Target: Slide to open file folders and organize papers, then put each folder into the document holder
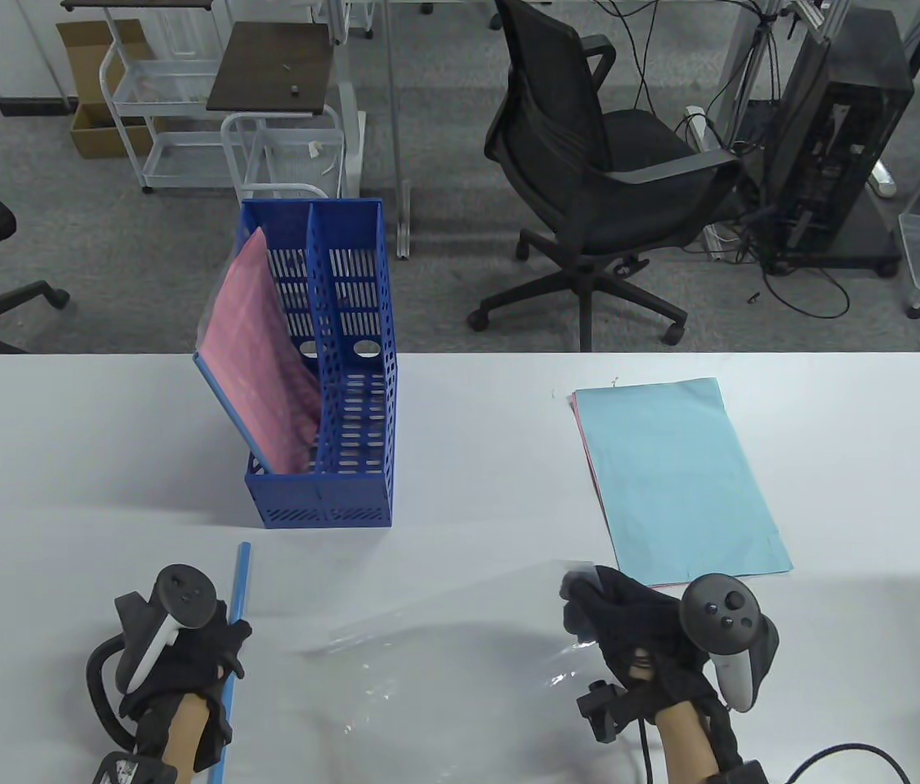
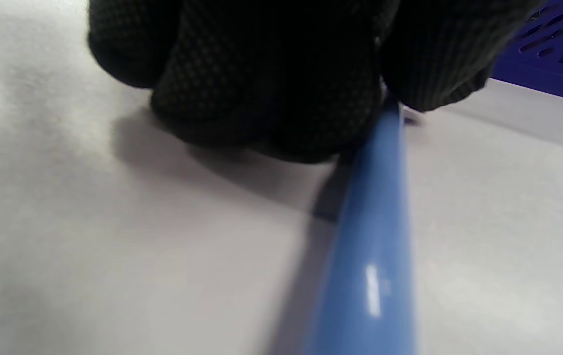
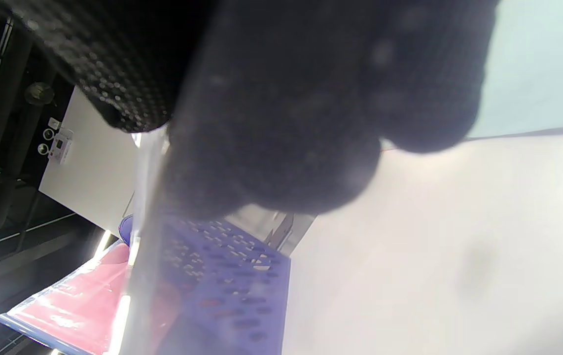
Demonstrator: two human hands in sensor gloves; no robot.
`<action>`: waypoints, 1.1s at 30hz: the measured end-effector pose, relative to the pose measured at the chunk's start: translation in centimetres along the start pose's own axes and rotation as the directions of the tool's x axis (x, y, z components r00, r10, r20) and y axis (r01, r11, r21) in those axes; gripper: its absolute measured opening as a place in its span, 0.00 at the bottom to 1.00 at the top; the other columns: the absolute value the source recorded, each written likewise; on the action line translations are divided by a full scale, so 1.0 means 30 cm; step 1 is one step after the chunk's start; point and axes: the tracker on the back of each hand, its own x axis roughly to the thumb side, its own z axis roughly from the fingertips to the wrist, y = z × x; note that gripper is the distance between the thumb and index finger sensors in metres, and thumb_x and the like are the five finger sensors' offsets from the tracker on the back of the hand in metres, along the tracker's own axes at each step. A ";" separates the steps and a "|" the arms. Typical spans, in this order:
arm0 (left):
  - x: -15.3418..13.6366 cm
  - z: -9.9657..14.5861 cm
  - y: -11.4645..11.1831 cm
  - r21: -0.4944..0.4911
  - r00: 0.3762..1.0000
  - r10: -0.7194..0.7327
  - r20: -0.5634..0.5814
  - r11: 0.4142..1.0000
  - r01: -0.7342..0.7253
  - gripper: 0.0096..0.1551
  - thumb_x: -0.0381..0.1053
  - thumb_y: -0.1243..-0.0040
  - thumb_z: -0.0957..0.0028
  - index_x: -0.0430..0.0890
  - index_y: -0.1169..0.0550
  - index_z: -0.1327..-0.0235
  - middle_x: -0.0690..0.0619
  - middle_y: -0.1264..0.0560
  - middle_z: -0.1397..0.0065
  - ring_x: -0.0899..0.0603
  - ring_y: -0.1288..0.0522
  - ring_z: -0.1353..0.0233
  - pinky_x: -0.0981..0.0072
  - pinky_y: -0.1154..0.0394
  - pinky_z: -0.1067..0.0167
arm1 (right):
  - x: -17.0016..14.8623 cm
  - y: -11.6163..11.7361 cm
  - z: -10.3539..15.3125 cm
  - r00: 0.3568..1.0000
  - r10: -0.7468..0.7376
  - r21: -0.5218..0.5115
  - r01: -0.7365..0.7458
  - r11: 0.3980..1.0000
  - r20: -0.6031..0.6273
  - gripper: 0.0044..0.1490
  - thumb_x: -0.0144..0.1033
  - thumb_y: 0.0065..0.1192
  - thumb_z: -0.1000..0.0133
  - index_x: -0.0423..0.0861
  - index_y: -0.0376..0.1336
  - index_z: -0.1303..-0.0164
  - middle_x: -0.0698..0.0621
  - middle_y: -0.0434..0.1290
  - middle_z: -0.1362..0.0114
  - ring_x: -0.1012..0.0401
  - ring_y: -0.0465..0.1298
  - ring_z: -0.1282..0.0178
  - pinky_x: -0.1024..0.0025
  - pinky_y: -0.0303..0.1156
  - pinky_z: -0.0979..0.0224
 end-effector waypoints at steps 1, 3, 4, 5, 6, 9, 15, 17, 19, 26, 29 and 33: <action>-0.001 0.000 0.000 0.000 1.000 0.001 -0.001 1.000 -0.001 0.27 0.63 0.29 0.56 0.48 0.14 0.52 0.58 0.12 0.67 0.49 0.12 0.68 0.52 0.16 0.55 | 0.000 0.001 0.000 1.000 0.000 0.001 0.000 1.000 0.000 0.26 0.50 0.70 0.57 0.48 0.78 0.55 0.53 0.88 0.64 0.60 0.86 0.70 0.61 0.84 0.57; -0.002 0.001 0.001 0.000 1.000 -0.001 0.000 1.000 0.001 0.27 0.64 0.30 0.56 0.48 0.14 0.51 0.58 0.12 0.67 0.49 0.12 0.67 0.52 0.17 0.54 | 0.000 0.003 -0.001 1.000 0.001 0.003 -0.001 1.000 0.001 0.26 0.50 0.70 0.57 0.48 0.78 0.55 0.54 0.88 0.64 0.60 0.86 0.70 0.61 0.84 0.57; 0.000 0.007 0.004 0.007 1.000 -0.008 -0.002 1.000 0.008 0.28 0.64 0.30 0.56 0.47 0.14 0.50 0.58 0.12 0.66 0.49 0.12 0.67 0.52 0.17 0.54 | 0.000 0.004 -0.001 1.000 0.002 0.003 -0.002 1.000 0.001 0.26 0.50 0.70 0.57 0.48 0.78 0.55 0.53 0.88 0.64 0.60 0.86 0.70 0.61 0.84 0.57; 0.004 0.018 0.012 0.025 1.000 -0.017 0.001 1.000 0.016 0.28 0.64 0.30 0.56 0.47 0.14 0.50 0.58 0.12 0.66 0.49 0.12 0.67 0.52 0.16 0.55 | 0.000 0.007 -0.001 1.000 0.004 0.005 -0.004 1.000 0.001 0.26 0.50 0.70 0.57 0.48 0.78 0.56 0.53 0.88 0.64 0.60 0.86 0.70 0.62 0.84 0.57; 0.011 0.030 0.021 0.044 1.000 -0.020 0.010 0.999 0.020 0.29 0.64 0.30 0.56 0.47 0.14 0.50 0.58 0.12 0.67 0.49 0.12 0.68 0.52 0.16 0.55 | -0.001 0.009 -0.002 1.000 0.005 0.007 -0.005 1.000 0.000 0.26 0.50 0.70 0.57 0.48 0.78 0.56 0.53 0.88 0.64 0.60 0.86 0.70 0.61 0.84 0.57; 0.069 0.113 0.073 0.156 0.989 0.010 0.148 0.987 -0.034 0.31 0.65 0.32 0.56 0.47 0.15 0.48 0.57 0.12 0.66 0.49 0.12 0.67 0.52 0.16 0.54 | 0.000 0.022 -0.004 1.000 0.009 0.019 -0.009 1.000 0.000 0.26 0.50 0.70 0.57 0.48 0.78 0.56 0.54 0.88 0.64 0.60 0.86 0.70 0.61 0.84 0.57; 0.294 0.282 0.079 0.093 0.758 0.042 0.651 0.987 -0.134 0.46 0.70 0.37 0.54 0.56 0.33 0.21 0.51 0.28 0.20 0.40 0.26 0.22 0.39 0.29 0.29 | 0.018 0.043 0.000 0.999 0.002 0.042 -0.003 0.999 0.032 0.26 0.50 0.70 0.57 0.49 0.78 0.55 0.54 0.88 0.63 0.60 0.86 0.68 0.61 0.84 0.56; 0.378 0.317 0.071 0.039 0.697 0.041 0.716 0.994 -0.100 0.48 0.70 0.37 0.54 0.58 0.37 0.19 0.51 0.34 0.16 0.39 0.32 0.17 0.36 0.32 0.26 | 0.027 0.047 0.002 0.998 -0.016 0.056 0.012 0.998 0.058 0.26 0.50 0.70 0.57 0.49 0.78 0.55 0.54 0.88 0.63 0.59 0.86 0.68 0.61 0.84 0.56; 0.453 0.334 0.070 -0.047 0.672 0.047 0.739 0.999 -0.018 0.49 0.70 0.36 0.54 0.59 0.37 0.18 0.51 0.33 0.16 0.39 0.30 0.17 0.36 0.32 0.25 | 0.039 0.049 0.005 0.994 -0.050 0.084 0.042 0.996 0.096 0.26 0.50 0.70 0.57 0.50 0.78 0.54 0.54 0.88 0.61 0.59 0.86 0.66 0.61 0.83 0.54; 0.539 0.326 0.049 -0.223 0.614 0.198 0.764 0.974 -0.037 0.25 0.56 0.35 0.50 0.53 0.17 0.40 0.55 0.12 0.46 0.46 0.11 0.51 0.51 0.18 0.46 | 0.086 0.037 0.023 0.965 -0.135 0.147 0.103 0.984 0.225 0.25 0.50 0.71 0.59 0.54 0.78 0.54 0.55 0.88 0.57 0.58 0.86 0.61 0.58 0.83 0.49; 0.492 0.325 0.049 -0.227 0.569 0.278 0.773 0.960 -0.161 0.22 0.55 0.35 0.50 0.54 0.15 0.43 0.54 0.12 0.50 0.46 0.13 0.56 0.52 0.18 0.50 | 0.090 0.027 0.027 0.968 -0.118 0.126 0.091 0.988 0.224 0.31 0.55 0.70 0.59 0.52 0.75 0.49 0.54 0.86 0.51 0.55 0.86 0.55 0.55 0.81 0.45; 0.412 0.321 0.058 -0.196 0.545 0.354 0.760 0.924 -0.328 0.22 0.54 0.36 0.50 0.55 0.15 0.43 0.54 0.12 0.52 0.47 0.13 0.58 0.53 0.18 0.52 | 0.060 -0.022 0.028 0.982 -0.087 0.018 0.085 0.996 0.168 0.47 0.64 0.69 0.62 0.54 0.65 0.33 0.52 0.78 0.34 0.50 0.81 0.40 0.46 0.74 0.32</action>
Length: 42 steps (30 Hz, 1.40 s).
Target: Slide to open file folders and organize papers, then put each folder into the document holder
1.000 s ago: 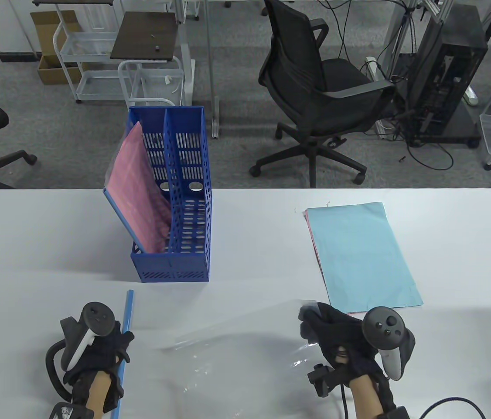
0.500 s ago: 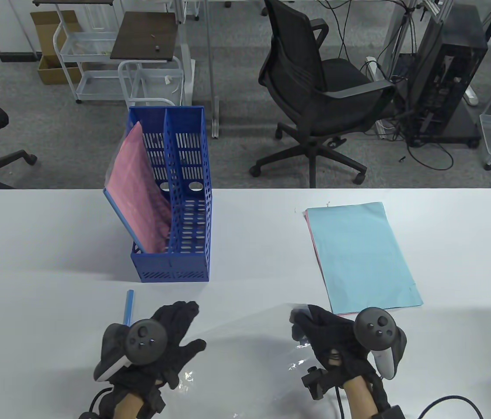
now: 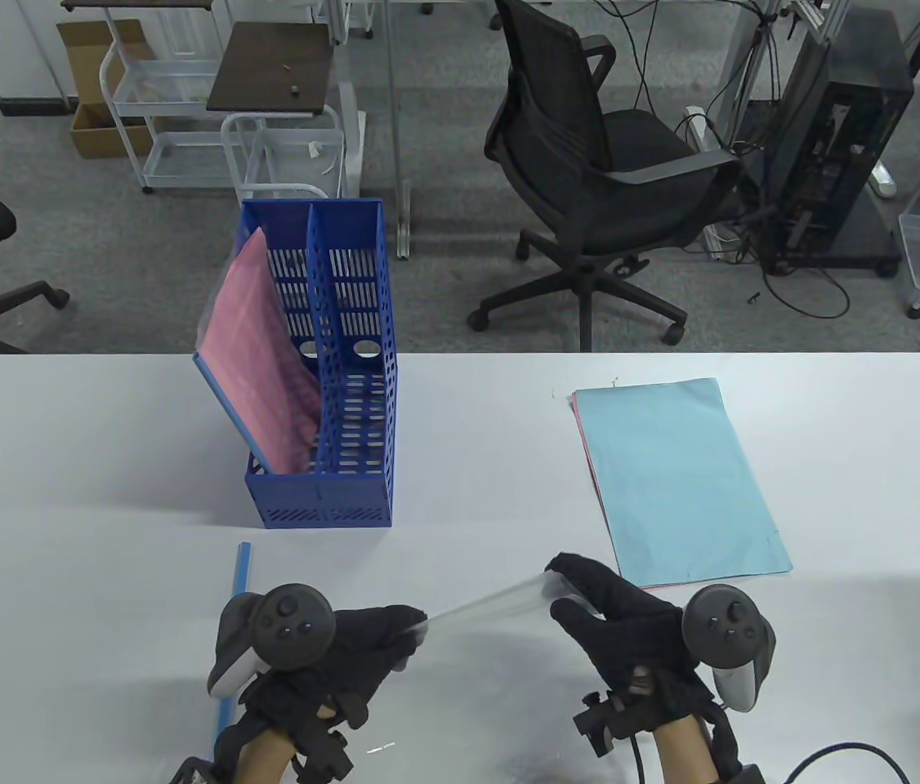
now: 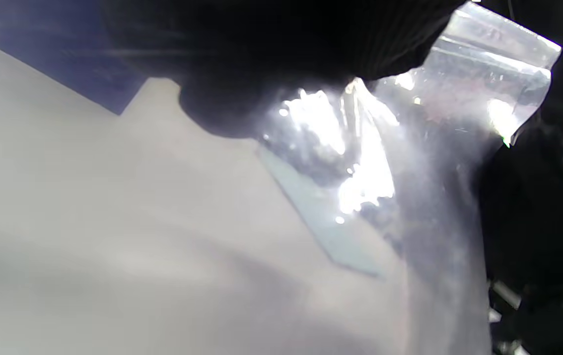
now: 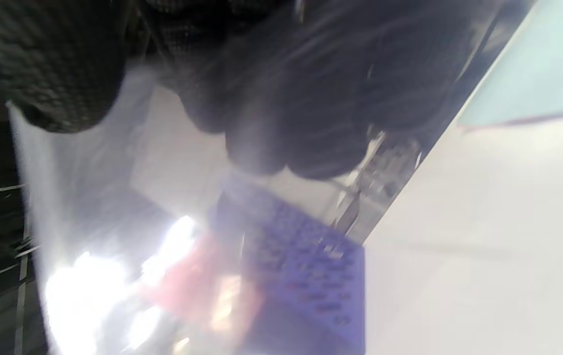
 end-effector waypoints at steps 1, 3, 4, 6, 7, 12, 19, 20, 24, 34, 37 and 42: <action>-0.012 0.013 0.016 0.054 0.999 0.039 0.004 0.998 -0.039 0.22 0.54 0.36 0.50 0.55 0.15 0.43 0.54 0.12 0.52 0.47 0.13 0.58 0.52 0.18 0.52 | -0.018 -0.022 0.001 0.999 0.008 -0.042 -0.009 0.999 -0.033 0.50 0.65 0.69 0.62 0.54 0.63 0.31 0.52 0.76 0.30 0.49 0.79 0.37 0.45 0.73 0.30; -0.028 0.029 0.039 0.142 0.995 0.101 0.006 0.985 -0.101 0.22 0.54 0.36 0.50 0.55 0.15 0.43 0.53 0.12 0.52 0.47 0.13 0.59 0.52 0.18 0.52 | -0.058 -0.052 0.002 0.996 -0.012 -0.107 0.003 0.994 -0.092 0.52 0.68 0.68 0.63 0.58 0.60 0.28 0.51 0.72 0.26 0.47 0.77 0.33 0.44 0.71 0.29; -0.035 0.036 0.050 0.189 0.991 0.132 0.012 0.973 -0.132 0.22 0.54 0.36 0.50 0.55 0.15 0.44 0.53 0.12 0.52 0.47 0.13 0.59 0.52 0.18 0.52 | -0.080 -0.060 0.001 0.992 -0.049 -0.124 0.034 0.992 -0.119 0.52 0.69 0.68 0.63 0.58 0.59 0.28 0.51 0.71 0.25 0.47 0.76 0.32 0.43 0.71 0.29; -0.043 0.046 0.060 0.229 0.984 0.175 0.022 0.958 -0.175 0.22 0.54 0.36 0.50 0.55 0.15 0.44 0.53 0.12 0.52 0.47 0.13 0.59 0.52 0.18 0.52 | -0.123 -0.056 -0.005 0.971 -0.157 -0.088 0.143 0.986 -0.182 0.55 0.69 0.68 0.62 0.56 0.56 0.26 0.48 0.67 0.22 0.45 0.74 0.29 0.42 0.69 0.28; -0.046 0.051 0.063 0.239 0.979 0.201 0.032 0.950 -0.203 0.22 0.54 0.36 0.50 0.55 0.15 0.43 0.53 0.12 0.52 0.47 0.13 0.58 0.52 0.18 0.52 | -0.143 -0.043 -0.009 0.951 -0.224 -0.033 0.222 0.974 -0.213 0.57 0.69 0.68 0.62 0.55 0.55 0.24 0.47 0.66 0.21 0.44 0.73 0.28 0.41 0.68 0.27; -0.059 0.060 0.057 0.301 0.966 0.256 0.040 0.919 -0.256 0.22 0.54 0.36 0.50 0.55 0.15 0.43 0.53 0.12 0.52 0.47 0.13 0.58 0.52 0.18 0.52 | -0.174 0.049 -0.030 0.864 -0.421 0.226 0.484 0.845 -0.277 0.57 0.64 0.69 0.57 0.49 0.53 0.23 0.44 0.66 0.20 0.42 0.72 0.26 0.39 0.65 0.25; -0.097 0.058 0.040 0.315 0.949 0.311 -0.058 0.908 -0.278 0.22 0.54 0.36 0.50 0.53 0.15 0.43 0.53 0.12 0.52 0.47 0.12 0.59 0.52 0.17 0.53 | -0.124 0.093 -0.037 0.889 -0.380 0.302 0.447 0.842 -0.255 0.27 0.45 0.70 0.52 0.52 0.73 0.43 0.52 0.84 0.42 0.54 0.85 0.46 0.50 0.77 0.34; -0.102 0.056 0.035 0.308 0.945 0.317 -0.075 0.909 -0.281 0.23 0.54 0.36 0.50 0.52 0.16 0.43 0.53 0.12 0.52 0.47 0.12 0.59 0.52 0.17 0.53 | -0.121 0.091 -0.037 0.894 -0.370 0.287 0.434 0.854 -0.251 0.26 0.45 0.70 0.53 0.52 0.74 0.45 0.52 0.85 0.44 0.55 0.86 0.48 0.51 0.78 0.35; -0.119 0.041 0.002 0.244 0.926 0.334 -0.175 0.926 -0.288 0.25 0.55 0.37 0.49 0.50 0.18 0.40 0.51 0.12 0.49 0.45 0.12 0.55 0.50 0.18 0.50 | -0.110 0.065 -0.033 0.927 -0.268 0.207 0.325 0.923 -0.261 0.25 0.47 0.73 0.56 0.50 0.77 0.51 0.53 0.88 0.52 0.58 0.88 0.57 0.55 0.81 0.42; -0.095 0.025 -0.048 0.143 0.927 0.224 -0.301 0.972 -0.189 0.36 0.59 0.36 0.50 0.48 0.26 0.28 0.48 0.18 0.34 0.40 0.15 0.41 0.46 0.21 0.40 | -0.088 0.036 -0.023 0.943 -0.008 0.159 0.064 0.985 -0.333 0.25 0.50 0.77 0.60 0.48 0.79 0.58 0.53 0.88 0.61 0.60 0.87 0.66 0.57 0.83 0.47; -0.053 0.005 -0.098 0.039 0.929 0.274 -0.249 0.961 -0.273 0.37 0.60 0.36 0.50 0.48 0.27 0.27 0.47 0.19 0.33 0.40 0.15 0.41 0.46 0.21 0.40 | -0.067 0.064 -0.016 0.937 0.097 0.146 -0.049 0.988 -0.335 0.26 0.52 0.77 0.61 0.48 0.79 0.60 0.54 0.88 0.63 0.61 0.87 0.67 0.58 0.83 0.47; 0.016 -0.016 -0.196 -0.156 0.906 0.372 -0.201 0.901 -0.404 0.41 0.62 0.38 0.49 0.48 0.30 0.23 0.43 0.23 0.27 0.37 0.16 0.36 0.44 0.22 0.38 | -0.028 0.135 -0.001 0.940 0.169 0.135 -0.134 0.982 -0.296 0.26 0.54 0.76 0.62 0.49 0.79 0.62 0.55 0.88 0.65 0.61 0.86 0.69 0.59 0.83 0.48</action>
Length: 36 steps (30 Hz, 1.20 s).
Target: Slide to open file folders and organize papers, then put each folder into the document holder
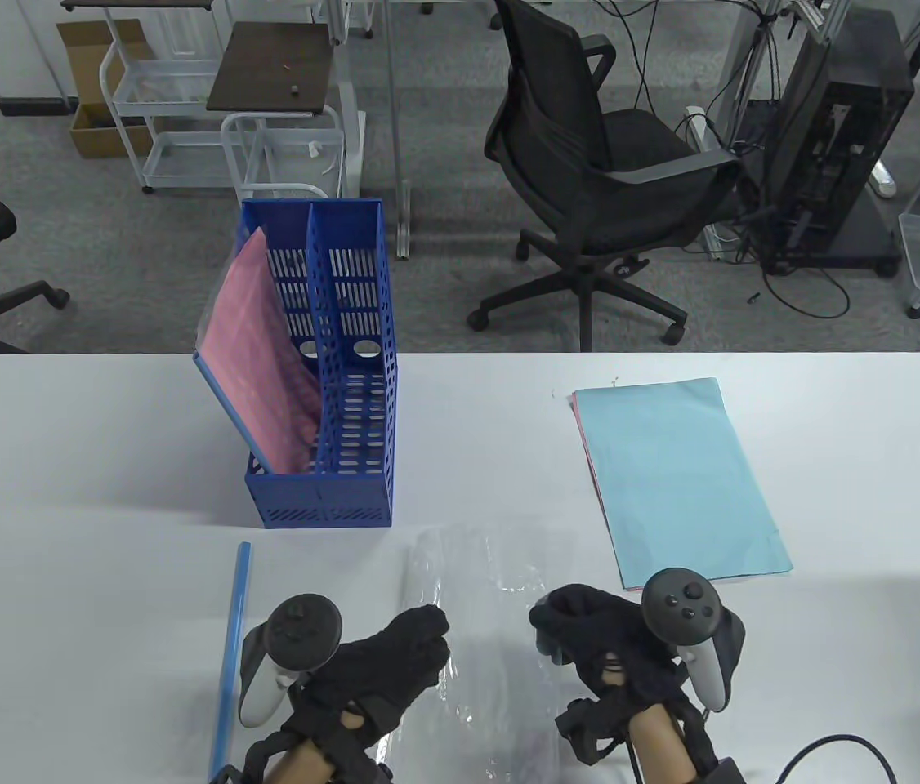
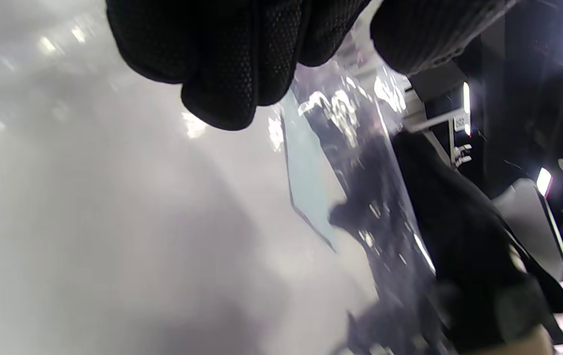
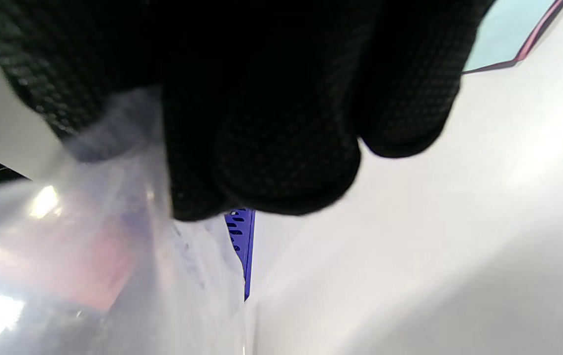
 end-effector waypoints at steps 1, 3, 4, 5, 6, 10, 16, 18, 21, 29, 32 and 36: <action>0.006 -0.002 -0.015 -0.029 1.000 0.003 0.001 1.000 -0.003 0.42 0.63 0.39 0.49 0.48 0.32 0.22 0.43 0.24 0.26 0.37 0.16 0.35 0.43 0.22 0.37 | 0.009 0.017 0.004 1.000 0.007 0.002 -0.007 1.000 0.009 0.26 0.55 0.76 0.62 0.49 0.79 0.62 0.56 0.88 0.65 0.62 0.86 0.69 0.59 0.83 0.48; 0.016 -0.005 -0.037 -0.070 1.000 0.001 -0.001 0.998 -0.001 0.44 0.65 0.39 0.49 0.49 0.34 0.20 0.41 0.27 0.24 0.36 0.17 0.34 0.42 0.23 0.36 | 0.021 0.046 0.012 1.000 0.014 0.000 -0.014 1.000 0.021 0.26 0.56 0.76 0.62 0.50 0.79 0.63 0.56 0.88 0.66 0.62 0.86 0.69 0.60 0.83 0.48; 0.019 -0.006 -0.048 -0.086 1.000 -0.004 -0.004 0.996 0.004 0.46 0.65 0.39 0.49 0.47 0.36 0.19 0.41 0.28 0.23 0.35 0.17 0.33 0.42 0.23 0.36 | 0.029 0.069 0.016 0.999 0.016 -0.002 -0.016 1.000 0.033 0.26 0.56 0.76 0.63 0.50 0.79 0.63 0.56 0.87 0.66 0.62 0.86 0.70 0.60 0.83 0.49; 0.020 -0.006 -0.054 -0.084 1.000 -0.009 -0.008 0.996 0.008 0.49 0.66 0.39 0.49 0.44 0.38 0.20 0.40 0.29 0.22 0.35 0.18 0.33 0.42 0.23 0.36 | 0.034 0.081 0.019 0.999 0.015 -0.006 -0.015 1.000 0.039 0.27 0.57 0.76 0.63 0.50 0.79 0.63 0.56 0.87 0.66 0.63 0.86 0.70 0.60 0.83 0.49; 0.020 -0.007 -0.061 -0.079 1.000 -0.017 -0.017 0.997 0.016 0.50 0.67 0.39 0.50 0.43 0.39 0.19 0.40 0.30 0.22 0.35 0.17 0.33 0.42 0.23 0.36 | 0.038 0.093 0.022 0.999 0.011 -0.011 -0.011 1.000 0.045 0.27 0.57 0.76 0.64 0.50 0.79 0.64 0.57 0.88 0.67 0.63 0.86 0.70 0.60 0.83 0.49; 0.013 -0.010 -0.081 -0.059 0.998 -0.037 -0.045 0.998 0.035 0.55 0.69 0.37 0.52 0.41 0.42 0.20 0.39 0.31 0.23 0.37 0.16 0.35 0.43 0.22 0.38 | 0.052 0.152 0.030 0.998 -0.015 0.021 0.014 1.000 0.063 0.28 0.57 0.75 0.65 0.50 0.79 0.63 0.57 0.88 0.66 0.63 0.86 0.70 0.60 0.84 0.49; 0.025 0.005 -0.092 0.015 0.994 -0.082 -0.078 0.996 0.083 0.56 0.67 0.32 0.54 0.39 0.40 0.22 0.42 0.26 0.27 0.41 0.13 0.41 0.47 0.19 0.41 | 0.072 0.220 0.037 0.991 -0.086 0.085 0.077 0.993 0.107 0.28 0.57 0.74 0.65 0.50 0.78 0.63 0.57 0.88 0.66 0.63 0.86 0.70 0.61 0.84 0.49; 0.022 0.009 -0.087 0.061 0.991 -0.091 -0.095 0.993 0.097 0.53 0.65 0.30 0.55 0.39 0.37 0.23 0.43 0.23 0.31 0.43 0.12 0.45 0.49 0.18 0.44 | 0.068 0.230 0.029 0.990 -0.100 0.114 0.089 0.989 0.097 0.29 0.57 0.74 0.65 0.49 0.78 0.63 0.57 0.88 0.66 0.63 0.87 0.70 0.61 0.84 0.49; 0.009 0.013 -0.075 0.105 0.990 -0.065 -0.125 0.991 0.078 0.46 0.60 0.31 0.53 0.39 0.32 0.26 0.45 0.19 0.37 0.45 0.10 0.50 0.51 0.16 0.49 | 0.052 0.246 0.013 0.986 -0.148 0.178 0.132 0.975 0.081 0.29 0.57 0.74 0.64 0.49 0.78 0.62 0.56 0.88 0.65 0.62 0.87 0.69 0.60 0.84 0.48; -0.014 0.035 0.001 0.209 0.991 0.005 -0.131 0.978 0.023 0.29 0.53 0.39 0.49 0.40 0.21 0.37 0.48 0.11 0.52 0.49 0.07 0.64 0.55 0.13 0.59 | 0.045 0.165 -0.017 0.989 -0.125 0.152 0.112 0.982 0.079 0.27 0.54 0.75 0.62 0.49 0.78 0.61 0.55 0.88 0.64 0.61 0.86 0.68 0.59 0.83 0.47; -0.025 0.058 0.070 0.262 0.991 0.045 -0.125 0.965 -0.011 0.27 0.55 0.38 0.49 0.42 0.16 0.43 0.48 0.09 0.56 0.48 0.08 0.67 0.54 0.14 0.61 | 0.026 0.077 -0.031 0.997 -0.048 0.103 0.041 0.994 0.063 0.27 0.53 0.74 0.61 0.49 0.78 0.60 0.55 0.87 0.63 0.60 0.86 0.67 0.58 0.82 0.46; -0.036 0.106 0.180 0.324 0.987 0.025 -0.157 0.946 0.028 0.27 0.58 0.39 0.49 0.42 0.13 0.49 0.48 0.09 0.58 0.48 0.08 0.69 0.53 0.14 0.63 | -0.036 -0.046 -0.045 0.999 0.035 -0.005 -0.035 0.999 -0.006 0.26 0.52 0.74 0.60 0.48 0.78 0.59 0.54 0.87 0.62 0.60 0.86 0.65 0.57 0.81 0.45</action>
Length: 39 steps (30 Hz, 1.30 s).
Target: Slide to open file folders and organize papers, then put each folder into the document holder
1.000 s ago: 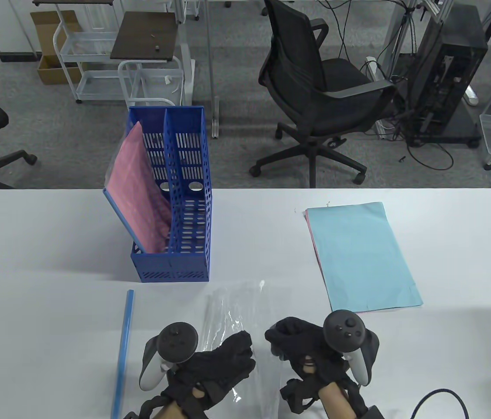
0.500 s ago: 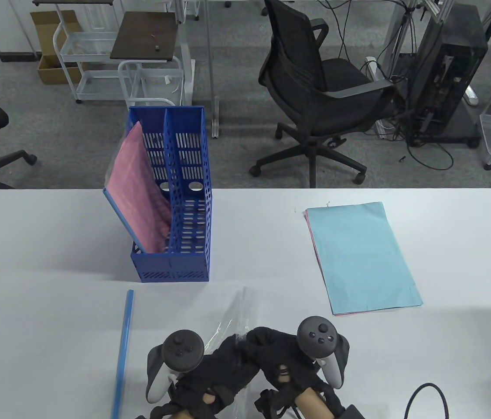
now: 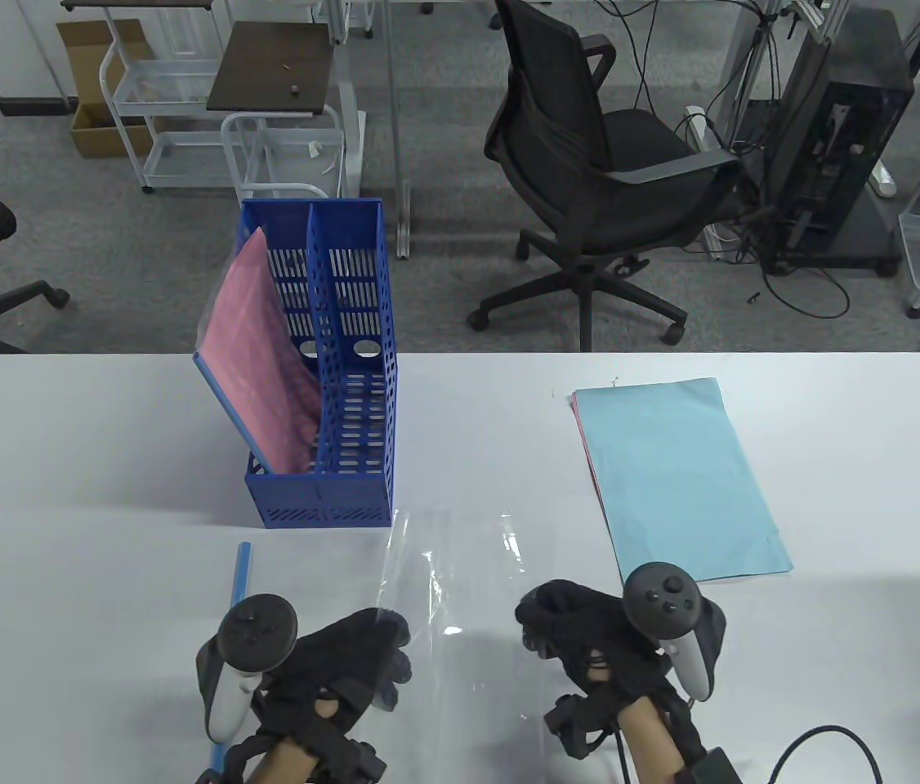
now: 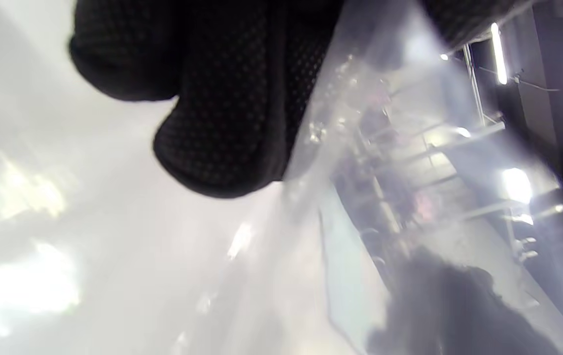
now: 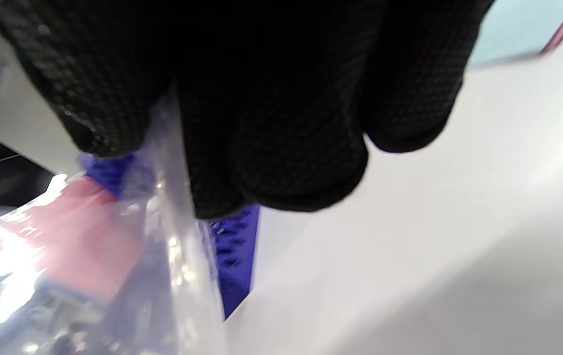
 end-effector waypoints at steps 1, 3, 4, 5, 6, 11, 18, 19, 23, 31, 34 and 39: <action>-0.009 0.003 0.038 0.044 1.000 -0.011 -0.010 0.999 0.011 0.27 0.59 0.39 0.49 0.42 0.12 0.50 0.48 0.08 0.59 0.48 0.08 0.70 0.53 0.14 0.63 | -0.024 -0.032 -0.002 0.999 0.009 -0.052 -0.011 0.999 -0.037 0.26 0.52 0.74 0.60 0.48 0.78 0.58 0.54 0.87 0.61 0.59 0.86 0.65 0.56 0.81 0.45; -0.027 0.005 0.092 0.085 0.998 -0.043 -0.048 0.995 0.047 0.27 0.59 0.39 0.49 0.42 0.11 0.51 0.48 0.08 0.60 0.48 0.08 0.71 0.53 0.14 0.63 | -0.054 -0.074 -0.005 0.996 0.040 -0.113 -0.049 0.992 -0.082 0.26 0.51 0.74 0.59 0.47 0.77 0.57 0.53 0.87 0.60 0.58 0.86 0.64 0.55 0.81 0.44; -0.037 0.006 0.113 0.099 0.997 -0.052 -0.065 0.993 0.058 0.27 0.59 0.39 0.49 0.42 0.11 0.51 0.48 0.08 0.60 0.48 0.08 0.71 0.53 0.14 0.64 | -0.069 -0.094 -0.007 0.992 0.066 -0.145 -0.081 0.986 -0.108 0.26 0.50 0.73 0.59 0.47 0.77 0.56 0.53 0.87 0.60 0.58 0.85 0.63 0.55 0.80 0.43; -0.053 0.005 0.138 0.114 0.995 -0.055 -0.088 0.991 0.065 0.27 0.59 0.39 0.49 0.42 0.11 0.52 0.48 0.08 0.61 0.48 0.08 0.71 0.53 0.14 0.64 | -0.080 -0.110 -0.008 0.987 0.092 -0.170 -0.113 0.979 -0.129 0.26 0.50 0.73 0.59 0.48 0.77 0.56 0.53 0.87 0.59 0.58 0.85 0.63 0.55 0.80 0.43; -0.069 0.004 0.161 0.126 0.993 -0.052 -0.109 0.990 0.065 0.27 0.59 0.39 0.49 0.42 0.11 0.52 0.48 0.08 0.61 0.48 0.08 0.71 0.53 0.14 0.64 | -0.095 -0.130 -0.009 0.979 0.133 -0.204 -0.164 0.965 -0.157 0.26 0.50 0.73 0.58 0.48 0.77 0.56 0.53 0.87 0.59 0.58 0.85 0.62 0.54 0.80 0.43; -0.122 -0.004 0.223 0.123 0.981 -0.044 -0.190 0.990 0.068 0.27 0.59 0.37 0.49 0.41 0.10 0.53 0.47 0.08 0.61 0.47 0.09 0.72 0.52 0.15 0.64 | -0.123 -0.154 -0.018 0.940 0.252 -0.263 -0.309 0.914 -0.230 0.26 0.50 0.73 0.59 0.48 0.77 0.55 0.54 0.87 0.58 0.58 0.85 0.61 0.54 0.79 0.41; -0.164 -0.021 0.248 0.113 0.949 -0.122 -0.291 0.981 0.160 0.27 0.59 0.37 0.49 0.41 0.10 0.52 0.46 0.08 0.61 0.47 0.09 0.72 0.52 0.15 0.64 | -0.133 -0.118 -0.044 0.894 0.358 -0.241 -0.422 0.874 -0.269 0.26 0.51 0.74 0.60 0.49 0.77 0.57 0.54 0.87 0.59 0.58 0.86 0.62 0.54 0.80 0.41; -0.168 -0.023 0.249 0.108 0.942 -0.138 -0.306 0.978 0.179 0.27 0.59 0.37 0.49 0.41 0.10 0.52 0.46 0.08 0.61 0.47 0.09 0.72 0.52 0.15 0.64 | -0.134 -0.105 -0.048 0.881 0.387 -0.229 -0.450 0.863 -0.273 0.26 0.51 0.74 0.60 0.49 0.78 0.57 0.54 0.87 0.60 0.58 0.86 0.63 0.54 0.80 0.42; -0.173 -0.031 0.240 0.101 0.915 -0.202 -0.348 0.963 0.251 0.27 0.58 0.36 0.50 0.41 0.10 0.52 0.46 0.08 0.61 0.47 0.09 0.72 0.52 0.15 0.64 | -0.133 -0.072 -0.061 0.852 0.442 -0.198 -0.502 0.842 -0.282 0.27 0.52 0.74 0.60 0.49 0.78 0.58 0.55 0.87 0.61 0.59 0.85 0.63 0.54 0.80 0.42; -0.177 -0.048 0.220 0.059 0.886 -0.261 -0.383 0.950 0.305 0.29 0.58 0.36 0.50 0.40 0.12 0.49 0.45 0.09 0.59 0.46 0.09 0.70 0.51 0.15 0.62 | -0.132 -0.019 -0.081 0.775 0.557 -0.143 -0.613 0.777 -0.299 0.28 0.54 0.74 0.61 0.49 0.78 0.58 0.55 0.87 0.61 0.59 0.85 0.63 0.55 0.80 0.42; -0.179 -0.051 0.217 0.054 0.881 -0.271 -0.387 0.947 0.315 0.30 0.59 0.36 0.50 0.40 0.13 0.47 0.45 0.09 0.58 0.46 0.09 0.69 0.51 0.15 0.61 | -0.136 -0.011 -0.084 0.750 0.587 -0.117 -0.641 0.759 -0.303 0.30 0.56 0.73 0.61 0.49 0.78 0.57 0.55 0.87 0.60 0.59 0.85 0.63 0.55 0.80 0.41; -0.161 -0.037 0.223 0.094 0.866 -0.311 -0.392 0.923 0.374 0.32 0.61 0.35 0.51 0.42 0.14 0.42 0.45 0.10 0.54 0.45 0.09 0.66 0.51 0.16 0.59 | -0.123 -0.025 -0.073 0.674 0.649 -0.110 -0.719 0.686 -0.354 0.38 0.64 0.70 0.62 0.49 0.77 0.52 0.54 0.86 0.56 0.58 0.85 0.60 0.54 0.79 0.39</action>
